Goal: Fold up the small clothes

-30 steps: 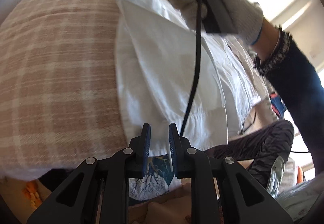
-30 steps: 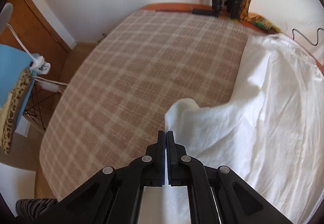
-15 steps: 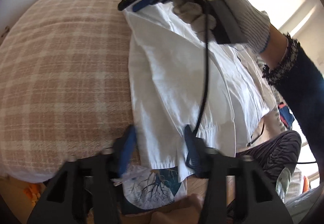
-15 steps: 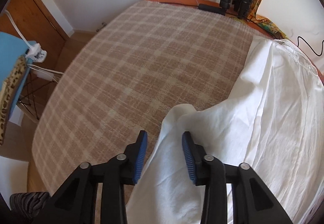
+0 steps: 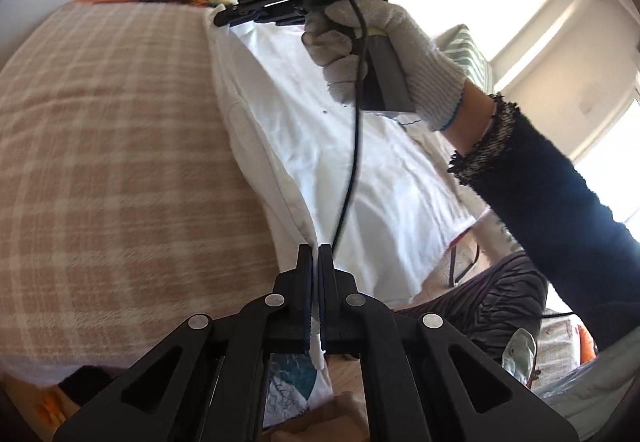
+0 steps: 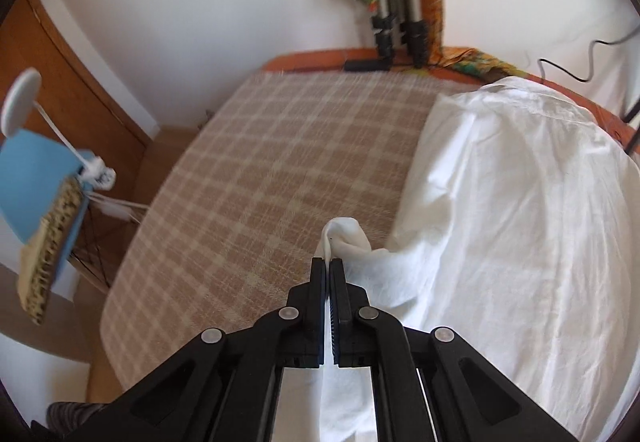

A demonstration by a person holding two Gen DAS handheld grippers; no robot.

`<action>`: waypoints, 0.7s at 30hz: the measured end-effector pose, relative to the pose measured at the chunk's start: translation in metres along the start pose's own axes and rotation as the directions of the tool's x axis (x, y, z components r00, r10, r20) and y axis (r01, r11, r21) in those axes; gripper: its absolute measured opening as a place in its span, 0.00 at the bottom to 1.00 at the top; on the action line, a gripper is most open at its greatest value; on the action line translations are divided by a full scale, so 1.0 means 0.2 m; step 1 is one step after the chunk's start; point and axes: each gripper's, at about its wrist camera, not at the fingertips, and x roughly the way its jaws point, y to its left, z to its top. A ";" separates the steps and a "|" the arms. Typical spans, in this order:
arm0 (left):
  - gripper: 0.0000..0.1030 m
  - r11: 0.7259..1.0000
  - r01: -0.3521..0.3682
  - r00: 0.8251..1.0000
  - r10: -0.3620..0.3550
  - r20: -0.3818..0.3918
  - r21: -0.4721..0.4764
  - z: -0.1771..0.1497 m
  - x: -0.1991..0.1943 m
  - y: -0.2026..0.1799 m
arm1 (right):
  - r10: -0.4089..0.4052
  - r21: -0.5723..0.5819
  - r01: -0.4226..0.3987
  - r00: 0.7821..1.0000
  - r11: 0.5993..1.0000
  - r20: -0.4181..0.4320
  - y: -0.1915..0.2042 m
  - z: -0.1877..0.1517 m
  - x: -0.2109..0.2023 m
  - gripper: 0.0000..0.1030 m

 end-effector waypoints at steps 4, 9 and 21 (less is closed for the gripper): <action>0.00 0.998 0.033 0.999 -0.032 -0.022 0.060 0.04 0.06 -0.12 | 0.032 0.063 -0.037 0.997 0.997 0.075 -0.17 -0.05 -0.17 0.00; 0.00 0.991 0.069 0.995 -0.060 -0.076 0.119 0.04 0.17 -0.25 | 0.022 0.126 -0.035 0.995 0.991 0.098 -0.39 -0.13 -0.27 0.00; 0.01 0.977 0.072 0.973 -0.025 -0.228 0.200 0.03 0.43 -0.38 | -0.029 0.184 0.017 0.998 0.983 0.064 -0.73 -0.30 -0.28 0.08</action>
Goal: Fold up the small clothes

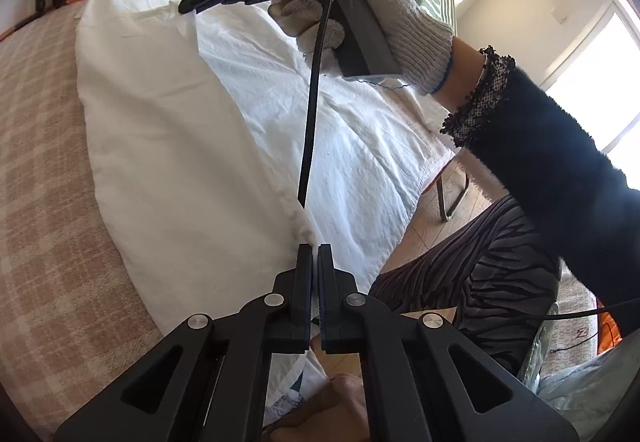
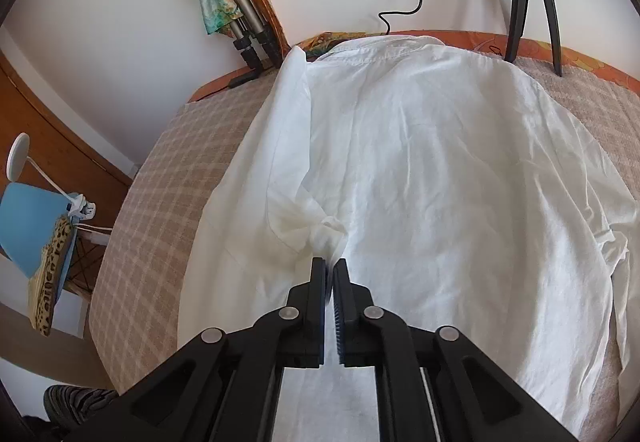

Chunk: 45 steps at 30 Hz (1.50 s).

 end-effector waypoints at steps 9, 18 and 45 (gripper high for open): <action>0.15 0.997 -0.042 0.997 0.039 0.064 0.057 -0.08 -0.26 -0.10 | 0.072 -0.070 -0.070 0.997 0.995 0.025 0.09 0.08 0.03 0.56; 0.15 0.986 -0.162 0.986 0.163 -0.016 0.047 -0.05 -0.03 0.10 | 0.013 -0.172 -0.034 0.993 0.984 -0.120 0.24 0.13 0.35 0.00; 0.15 0.996 -0.093 0.996 0.093 0.017 0.002 -0.11 -0.03 0.16 | -0.107 -0.267 0.104 0.994 0.958 0.002 0.29 0.54 0.68 0.16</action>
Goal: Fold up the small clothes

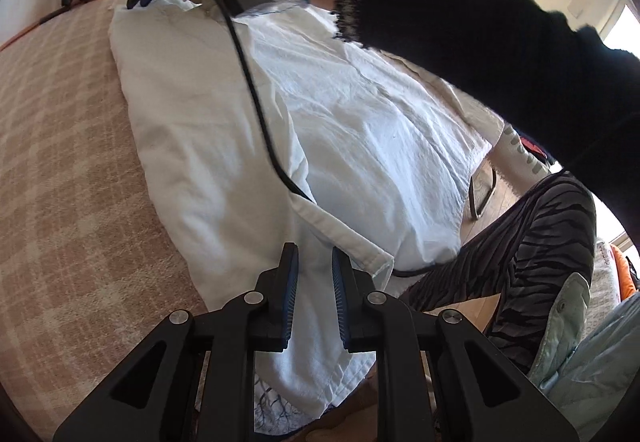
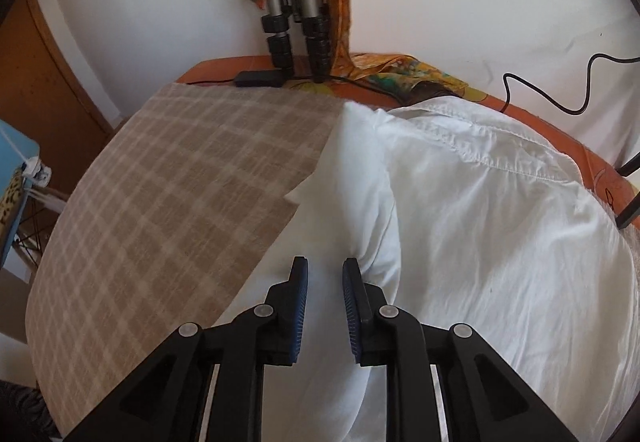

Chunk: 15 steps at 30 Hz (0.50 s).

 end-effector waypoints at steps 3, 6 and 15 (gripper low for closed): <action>0.15 1.000 0.007 1.000 -0.007 -0.002 -0.006 0.00 -0.02 0.01 | -0.002 0.037 0.001 1.000 0.999 0.022 -0.04 0.04 0.03 0.16; 0.15 1.000 -0.005 1.000 0.005 -0.002 0.014 0.00 -0.04 -0.01 | 0.000 0.048 -0.001 1.000 0.999 0.018 -0.04 0.05 0.01 0.19; 0.15 0.999 0.005 0.999 -0.007 0.050 0.041 0.04 -0.15 -0.07 | 0.035 0.093 -0.052 0.983 0.994 0.179 -0.11 -0.14 -0.60 0.45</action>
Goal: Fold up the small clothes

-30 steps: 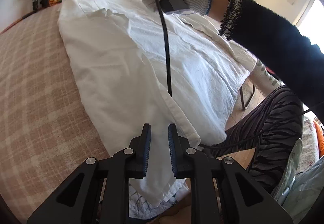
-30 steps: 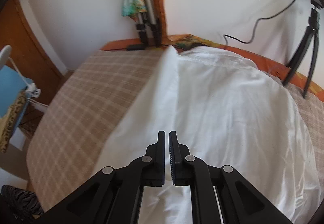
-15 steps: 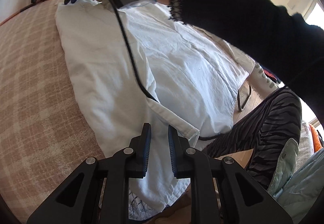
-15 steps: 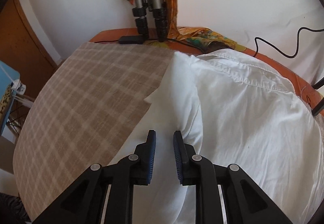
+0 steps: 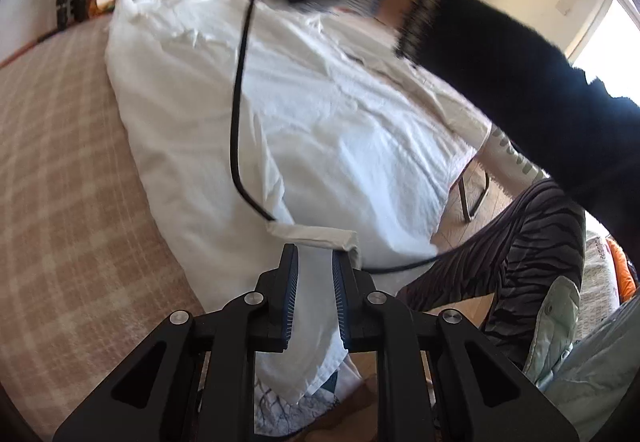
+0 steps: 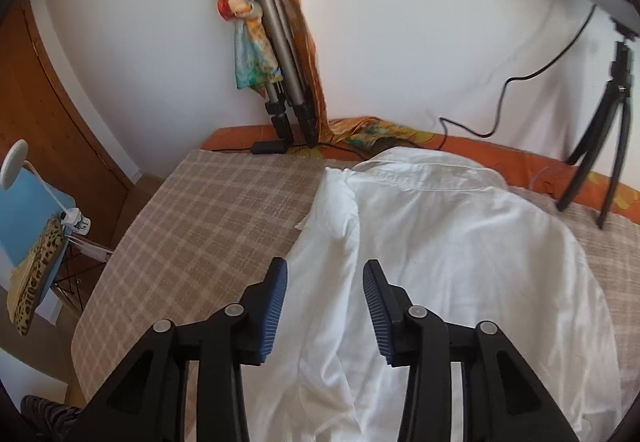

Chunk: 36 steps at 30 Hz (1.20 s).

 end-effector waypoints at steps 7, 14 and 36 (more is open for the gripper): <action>0.15 1.000 -0.024 0.994 0.022 0.107 0.016 0.12 -0.11 -0.05 | -0.106 0.085 0.094 0.983 0.992 0.149 -0.16 -0.30 -0.61 0.54; 0.20 0.998 -0.042 0.990 0.037 0.140 0.038 0.25 -0.12 -0.10 | -0.262 0.142 0.240 0.951 0.960 0.164 -0.39 -0.65 -1.07 0.67; 0.23 0.998 -0.054 0.996 0.052 0.078 0.029 0.40 0.13 -0.11 | -0.344 0.698 0.312 0.934 0.645 -0.099 -1.31 -1.81 -1.47 0.63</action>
